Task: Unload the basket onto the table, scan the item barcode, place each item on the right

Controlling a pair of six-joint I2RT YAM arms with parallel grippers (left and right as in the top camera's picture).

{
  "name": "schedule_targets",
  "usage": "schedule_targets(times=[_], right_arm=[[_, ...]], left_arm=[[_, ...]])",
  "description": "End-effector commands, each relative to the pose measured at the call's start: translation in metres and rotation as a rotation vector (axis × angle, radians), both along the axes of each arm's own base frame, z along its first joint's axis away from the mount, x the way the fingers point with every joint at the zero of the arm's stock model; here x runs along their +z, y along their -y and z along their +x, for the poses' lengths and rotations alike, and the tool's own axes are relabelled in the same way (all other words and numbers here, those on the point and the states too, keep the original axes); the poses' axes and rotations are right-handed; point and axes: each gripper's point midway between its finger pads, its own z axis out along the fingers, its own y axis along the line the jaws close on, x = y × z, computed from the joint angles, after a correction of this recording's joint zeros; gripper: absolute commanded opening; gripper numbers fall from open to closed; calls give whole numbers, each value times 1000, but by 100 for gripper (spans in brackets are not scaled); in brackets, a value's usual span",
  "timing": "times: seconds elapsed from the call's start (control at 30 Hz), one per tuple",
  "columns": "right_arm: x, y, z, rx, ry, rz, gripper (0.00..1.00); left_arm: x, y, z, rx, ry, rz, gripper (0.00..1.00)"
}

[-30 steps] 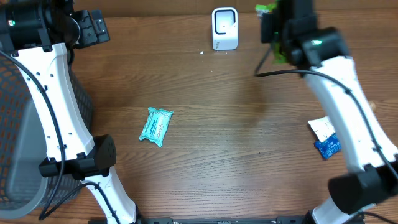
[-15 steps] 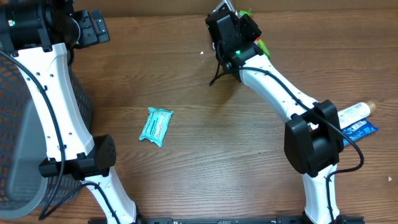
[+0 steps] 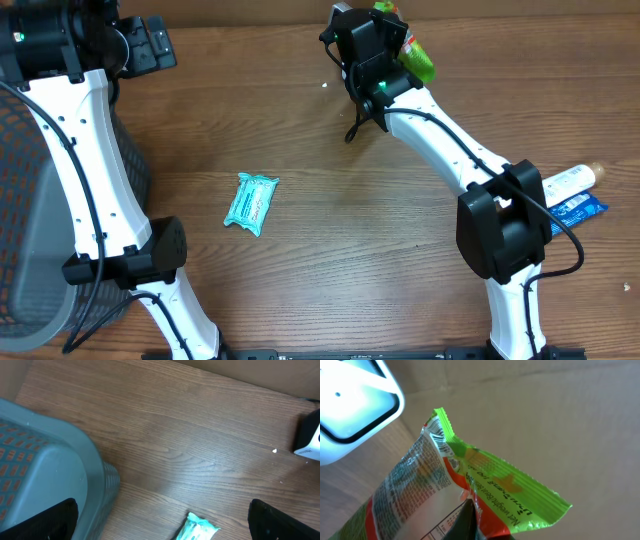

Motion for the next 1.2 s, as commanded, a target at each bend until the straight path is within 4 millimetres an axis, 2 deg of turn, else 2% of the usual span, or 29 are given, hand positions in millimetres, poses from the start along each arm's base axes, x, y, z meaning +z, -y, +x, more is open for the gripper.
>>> schedule_targets(times=[0.0, 0.1, 0.2, 0.4, 0.5, 0.53, 0.6, 0.63, 0.7, 0.77, 0.8, 0.9, 0.93, 1.17], right_arm=[[-13, -6, 10, 53, -41, -139, 4], [-19, -8, 13, 52, -37, -141, 4], [-18, -13, 12, 43, -10, -66, 4], [0, -25, 0, 38, 19, -32, 4], [12, -35, -15, 35, 26, 83, 4], [18, -47, -33, 59, -10, 224, 4], [17, -63, -56, 122, -113, 367, 4], [17, -74, -75, 167, -204, 487, 4], [16, -87, -101, 226, -338, 626, 4], [15, -90, -124, 255, -469, 746, 4], [7, -93, -146, 274, -616, 850, 4], [-10, -93, -176, 297, -840, 951, 4], [-24, -84, -184, 269, -921, 988, 4], [-71, -56, -183, 227, -978, 1004, 4]], left_arm=[[-4, -1, 2, -16, -12, 4, 100], [-4, -1, 2, -15, -12, 4, 100], [-4, -1, 2, -15, -12, 4, 100], [-4, -1, 2, -15, -12, 4, 99], [-4, -1, 2, -15, -12, 4, 99], [-4, -1, 2, -15, -12, 4, 100], [-4, -1, 2, -15, -12, 4, 100], [-4, -1, 2, -15, -12, 4, 100], [-4, -1, 2, -15, -12, 4, 100], [-4, -1, 2, -15, -12, 4, 100], [-4, -1, 2, -16, -12, 4, 99], [-4, -1, 2, -15, -12, 4, 100], [-4, -1, 2, -15, -12, 4, 100], [-4, -1, 2, -15, -12, 4, 99]])
